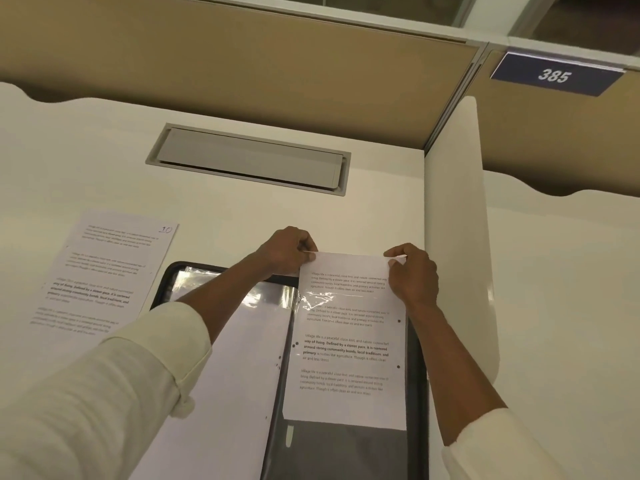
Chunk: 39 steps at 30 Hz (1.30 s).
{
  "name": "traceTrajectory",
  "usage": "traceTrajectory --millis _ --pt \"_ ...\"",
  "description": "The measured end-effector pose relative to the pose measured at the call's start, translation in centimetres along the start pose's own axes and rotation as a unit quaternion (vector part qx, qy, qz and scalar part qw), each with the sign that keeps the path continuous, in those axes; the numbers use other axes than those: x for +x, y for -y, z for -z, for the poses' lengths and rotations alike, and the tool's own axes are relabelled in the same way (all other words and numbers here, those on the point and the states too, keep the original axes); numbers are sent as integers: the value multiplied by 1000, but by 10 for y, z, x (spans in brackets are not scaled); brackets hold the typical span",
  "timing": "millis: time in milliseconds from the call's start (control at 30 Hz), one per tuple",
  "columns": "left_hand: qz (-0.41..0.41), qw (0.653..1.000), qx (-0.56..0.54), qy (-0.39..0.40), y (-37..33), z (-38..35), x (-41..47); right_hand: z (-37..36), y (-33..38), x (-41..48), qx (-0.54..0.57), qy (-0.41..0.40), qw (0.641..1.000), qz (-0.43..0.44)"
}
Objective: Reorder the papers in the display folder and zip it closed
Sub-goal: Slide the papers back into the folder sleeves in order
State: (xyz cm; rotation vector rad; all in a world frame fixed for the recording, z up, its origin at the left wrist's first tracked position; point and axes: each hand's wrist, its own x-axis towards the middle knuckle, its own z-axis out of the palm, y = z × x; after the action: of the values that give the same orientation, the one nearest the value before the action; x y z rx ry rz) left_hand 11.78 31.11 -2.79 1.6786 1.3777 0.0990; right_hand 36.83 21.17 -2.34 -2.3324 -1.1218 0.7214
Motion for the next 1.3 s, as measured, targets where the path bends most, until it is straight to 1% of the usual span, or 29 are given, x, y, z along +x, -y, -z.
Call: traceTrajectory --millis 67,133,200,300,400,467,567,700,833,900,1000,1100,1167,1233,1300 --pt "-9 1000 19 10 -1 -3 0 3 7 7 -23 23 999 -28" --pt "-21 999 43 17 0 -6 -1 4 13 14 -55 57 997 -13" --pt "-28 997 69 18 0 -10 -2 6 18 21 -96 100 990 15" --pt "-37 994 97 27 3 -13 -2 8 27 27 -165 177 967 76" --pt "-46 986 150 59 3 -13 -3 4 33 30 -195 254 936 143" --pt "-56 976 200 70 2 -13 -5 -1 35 28 -198 291 922 160" --pt "-60 970 224 69 0 -15 -11 -10 39 20 -178 323 912 179" --pt "-59 971 223 64 0 -16 -19 -25 43 3 -156 315 913 208" --pt "-71 977 200 25 7 -16 -35 -35 43 -11 -158 319 906 227" --pt "-77 976 202 -17 14 -18 -47 -35 45 -16 -187 322 895 248" --pt "-89 966 229 -83 36 -22 -72 -37 49 -20 -231 312 879 277" --pt "-87 960 227 -140 66 -30 -100 -40 51 -19 -243 314 876 273" --pt "-75 960 219 -159 84 -37 -119 -40 54 -17 -243 340 871 260" --pt "-59 961 217 -163 97 -45 -138 -39 59 -15 -253 388 846 264" --pt "-50 956 230 -176 108 -54 -156 -40 63 -15 -264 419 826 269"
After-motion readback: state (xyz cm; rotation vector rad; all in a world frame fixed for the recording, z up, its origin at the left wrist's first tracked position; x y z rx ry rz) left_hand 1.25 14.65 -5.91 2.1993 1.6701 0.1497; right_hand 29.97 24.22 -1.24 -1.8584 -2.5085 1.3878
